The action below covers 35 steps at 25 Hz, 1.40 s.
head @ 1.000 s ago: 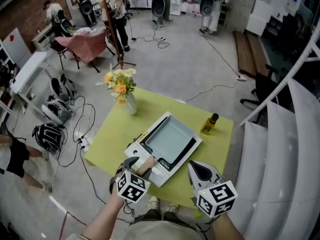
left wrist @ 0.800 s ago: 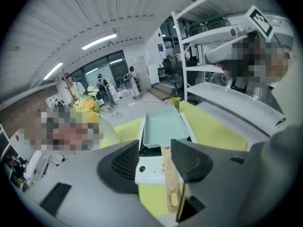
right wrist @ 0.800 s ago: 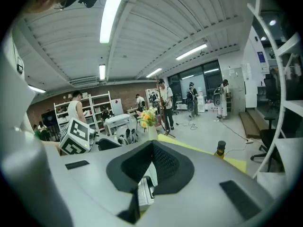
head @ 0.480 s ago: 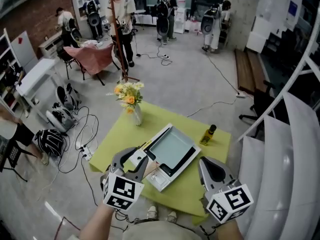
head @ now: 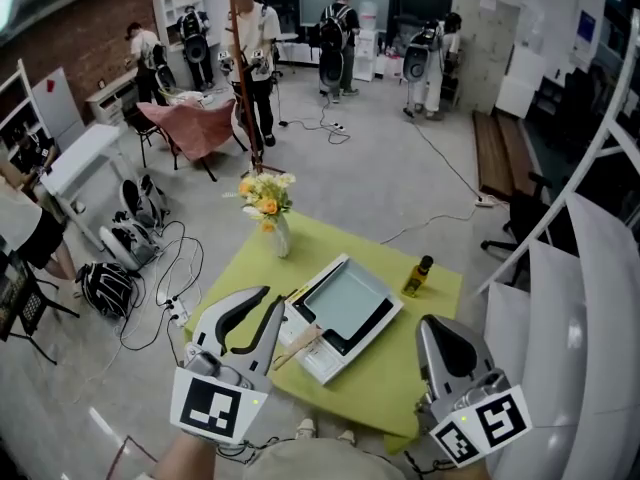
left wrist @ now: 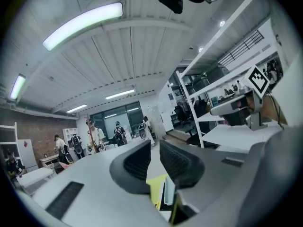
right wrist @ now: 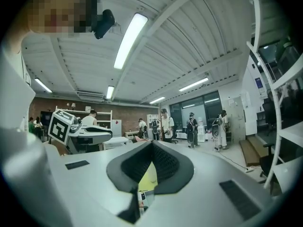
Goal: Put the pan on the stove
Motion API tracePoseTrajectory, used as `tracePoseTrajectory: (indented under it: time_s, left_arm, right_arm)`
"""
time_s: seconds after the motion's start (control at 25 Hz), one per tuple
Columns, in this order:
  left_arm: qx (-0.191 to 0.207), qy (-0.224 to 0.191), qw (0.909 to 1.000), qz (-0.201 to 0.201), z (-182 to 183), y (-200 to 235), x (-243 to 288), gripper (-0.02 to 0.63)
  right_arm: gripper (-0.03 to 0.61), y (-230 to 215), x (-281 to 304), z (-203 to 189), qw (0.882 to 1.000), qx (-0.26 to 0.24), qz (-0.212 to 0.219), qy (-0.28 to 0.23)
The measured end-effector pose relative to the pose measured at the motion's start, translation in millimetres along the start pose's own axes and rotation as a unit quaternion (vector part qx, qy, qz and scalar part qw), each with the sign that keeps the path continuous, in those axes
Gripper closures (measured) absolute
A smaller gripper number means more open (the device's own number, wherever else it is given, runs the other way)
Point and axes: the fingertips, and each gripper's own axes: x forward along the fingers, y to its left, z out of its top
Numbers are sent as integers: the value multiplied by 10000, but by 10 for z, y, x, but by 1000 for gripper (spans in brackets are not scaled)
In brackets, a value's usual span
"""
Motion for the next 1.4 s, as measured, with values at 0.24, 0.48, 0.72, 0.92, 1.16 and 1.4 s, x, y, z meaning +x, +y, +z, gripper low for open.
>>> tracePoseTrajectory:
  time_s: [0.24, 0.48, 0.72, 0.92, 1.16, 1.4]
  left_arm:
    - [200, 34, 9997, 164, -50, -57, -124, 590]
    - [-32, 119, 9999, -22, -308, -251, -87, 606]
    - [88, 434, 9988, -188, -694, -434, -72, 607]
    - [33, 443, 9986, -279, -746, -497, -75, 607]
    - [11, 318, 9990, -308, -663, -495, -70, 607]
    - [77, 343, 9989, -323, -612, -473, -95, 607]
  right_arm:
    - [572, -82, -170, -36, 9997, 138, -182, -112]
    - [572, -114, -212, -232, 9993, 321, -168, 85]
    - [572, 48, -149, -522, 9988, 150, 87, 452]
    - [572, 115, -108, -692, 9973, 226, 200, 669]
    - [572, 138, -32, -696, 9973, 281, 263, 629]
    - [572, 179, -1, -666, 9969, 388, 283, 617]
